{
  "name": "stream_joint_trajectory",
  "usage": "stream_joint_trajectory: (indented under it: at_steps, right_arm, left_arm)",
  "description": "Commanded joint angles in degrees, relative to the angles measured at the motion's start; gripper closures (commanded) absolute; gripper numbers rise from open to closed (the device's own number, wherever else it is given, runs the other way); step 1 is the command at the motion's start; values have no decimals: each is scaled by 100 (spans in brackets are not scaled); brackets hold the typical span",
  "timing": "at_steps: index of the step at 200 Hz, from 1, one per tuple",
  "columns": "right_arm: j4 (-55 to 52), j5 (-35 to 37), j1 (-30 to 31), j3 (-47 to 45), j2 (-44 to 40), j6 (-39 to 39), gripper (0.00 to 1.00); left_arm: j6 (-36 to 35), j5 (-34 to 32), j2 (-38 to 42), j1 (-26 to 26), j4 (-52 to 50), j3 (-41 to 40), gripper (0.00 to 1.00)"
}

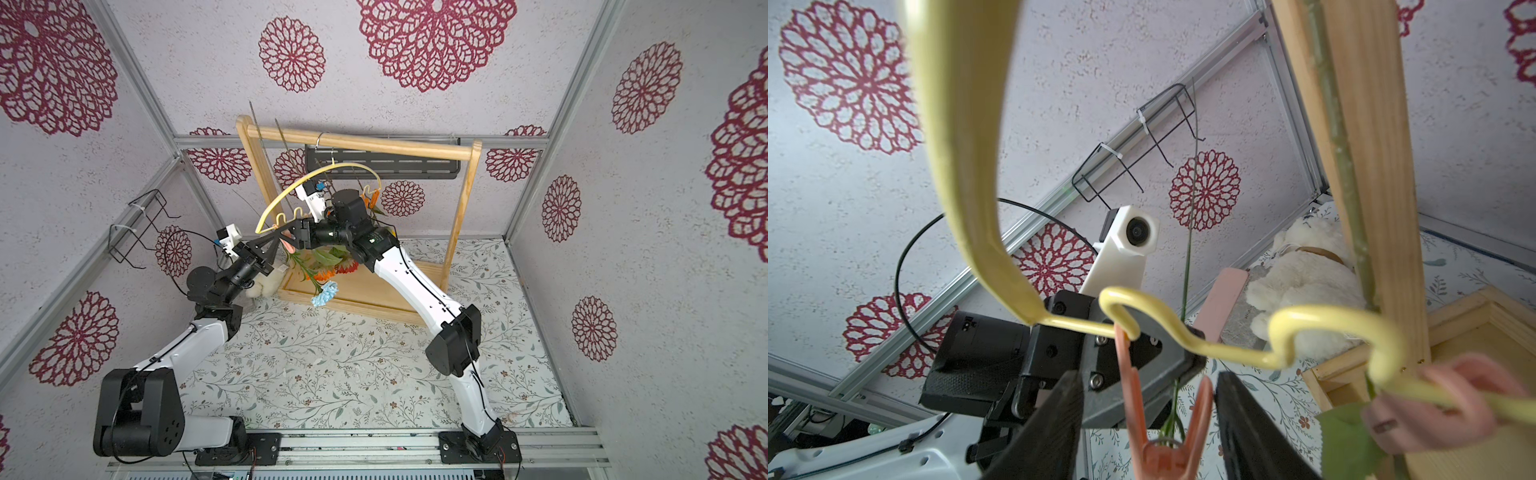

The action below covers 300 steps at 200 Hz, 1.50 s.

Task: Dry the flowers on a clothes hanger
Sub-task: Open the clamp at the hanger.

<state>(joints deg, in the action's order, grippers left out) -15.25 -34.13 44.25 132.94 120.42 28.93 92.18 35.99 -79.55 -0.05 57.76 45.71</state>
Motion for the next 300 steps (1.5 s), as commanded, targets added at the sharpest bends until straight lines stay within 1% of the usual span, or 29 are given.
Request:
stream_joint_trajectory:
  at_steps: [1, 22, 61, 77, 94, 114, 179, 203, 235, 256, 280, 300]
  right_arm:
    - [-57, 177, 66, 171, -1, -211, 44]
    - [-79, 247, 88, 173, 1, -269, 45]
    - [-15, 297, 118, 180, -1, -304, 53]
    - [-30, 341, 128, 180, -1, -300, 52]
    - [-51, 366, 135, 179, -1, -309, 49]
    - [-90, 457, 152, 179, -7, -382, 49]
    - [-173, 784, 238, 184, -54, -631, 61]
    - [-163, 851, 251, 184, -63, -673, 67]
    - [-87, 976, 312, 146, -89, -763, 72]
    - [168, 1126, 378, -44, -170, -836, 76]
    - [1079, 1152, 408, -754, -458, -621, 80]
    - [1799, 1139, 406, -1308, -690, -423, 81]
  left_arm:
    - [2, 89, -26, 64, 139, 153, 100]
    - [4, 85, -17, 64, 146, 131, 100]
    - [13, 85, -17, 58, 148, 131, 100]
    - [17, 84, -16, 63, 161, 122, 100]
    - [19, 75, -7, 66, 149, 113, 100]
    - [27, 78, -8, 67, 148, 113, 100]
    - [34, 60, -8, 67, 140, 112, 100]
    - [39, 55, -8, 68, 139, 113, 100]
    - [137, -145, 43, 67, 105, 39, 100]
    - [138, -291, 135, 61, -59, 32, 100]
    - [131, -395, 251, 61, -254, -13, 100]
    - [211, -513, 299, 58, -290, -126, 100]
